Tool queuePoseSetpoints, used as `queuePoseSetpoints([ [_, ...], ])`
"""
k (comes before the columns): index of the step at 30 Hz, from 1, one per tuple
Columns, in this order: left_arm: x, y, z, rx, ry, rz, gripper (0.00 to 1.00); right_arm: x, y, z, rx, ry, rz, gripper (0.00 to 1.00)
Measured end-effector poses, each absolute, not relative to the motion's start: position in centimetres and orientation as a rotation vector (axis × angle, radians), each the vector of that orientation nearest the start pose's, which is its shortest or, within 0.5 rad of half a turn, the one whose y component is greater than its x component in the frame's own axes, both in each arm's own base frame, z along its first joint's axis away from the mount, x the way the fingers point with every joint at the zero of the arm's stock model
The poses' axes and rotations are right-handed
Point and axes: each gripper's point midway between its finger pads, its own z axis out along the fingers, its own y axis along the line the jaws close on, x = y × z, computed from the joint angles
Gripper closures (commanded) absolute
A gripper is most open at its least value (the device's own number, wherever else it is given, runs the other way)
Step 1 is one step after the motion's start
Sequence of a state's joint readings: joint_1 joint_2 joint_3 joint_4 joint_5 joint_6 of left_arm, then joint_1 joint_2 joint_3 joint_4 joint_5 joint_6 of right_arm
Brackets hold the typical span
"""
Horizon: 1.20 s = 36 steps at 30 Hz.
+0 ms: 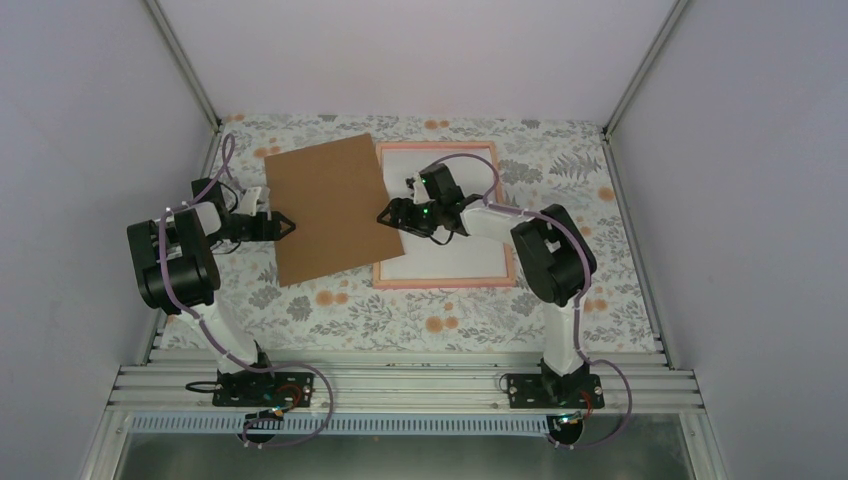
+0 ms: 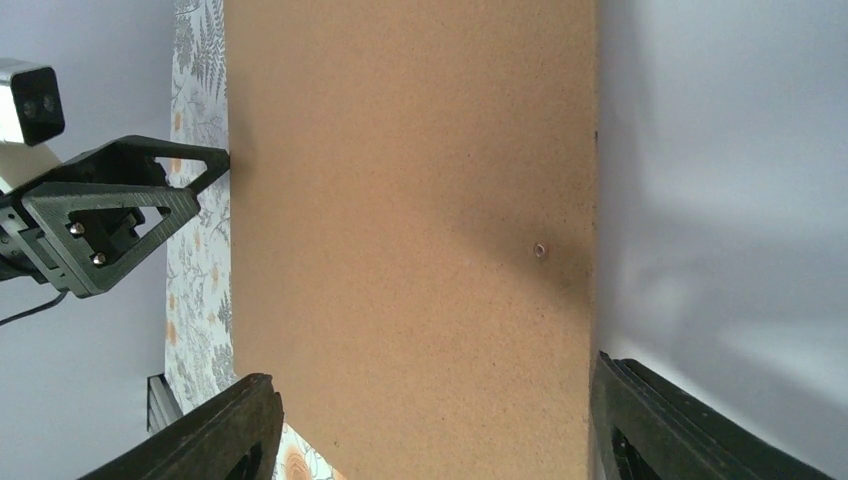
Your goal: Put the photo into the frame
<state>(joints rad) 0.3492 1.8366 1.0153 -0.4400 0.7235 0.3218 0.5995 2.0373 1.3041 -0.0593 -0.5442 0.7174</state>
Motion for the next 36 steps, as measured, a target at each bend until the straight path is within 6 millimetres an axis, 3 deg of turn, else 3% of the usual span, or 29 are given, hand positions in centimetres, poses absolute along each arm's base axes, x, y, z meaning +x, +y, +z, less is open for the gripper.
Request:
queuePoseSetpoints([
  [13, 37.9, 1.7, 3.7, 0.114, 2.516, -0.770, 0.14, 37.8, 35.5, 8.5, -0.185, 2.540, 1.162, 0.28],
  [17, 37.9, 1.7, 3.7, 0.114, 2.516, -0.770, 0.14, 37.8, 35.5, 7.7, -0.181, 2.557, 1.156, 0.28],
  [22, 37.9, 1.7, 3.7, 0.114, 2.515, -0.769, 0.14, 37.5, 35.5, 5.2, -0.154, 2.620, 1.148, 0.33],
  [25, 37.7, 1.6, 3.7, 0.115, 2.513, -0.774, 0.14, 37.6, 35.8, 4.6, -0.147, 2.634, 1.161, 0.39],
  [31, 37.6, 1.5, 3.7, 0.114, 2.511, -0.780, 0.15, 37.5, 36.6, 5.5, -0.130, 2.628, 1.225, 0.57],
  [36, 37.7, 1.7, 3.7, 0.115, 2.512, -0.760, 0.14, 37.3, 36.8, 6.0, -0.079, 2.640, 1.299, 0.62],
])
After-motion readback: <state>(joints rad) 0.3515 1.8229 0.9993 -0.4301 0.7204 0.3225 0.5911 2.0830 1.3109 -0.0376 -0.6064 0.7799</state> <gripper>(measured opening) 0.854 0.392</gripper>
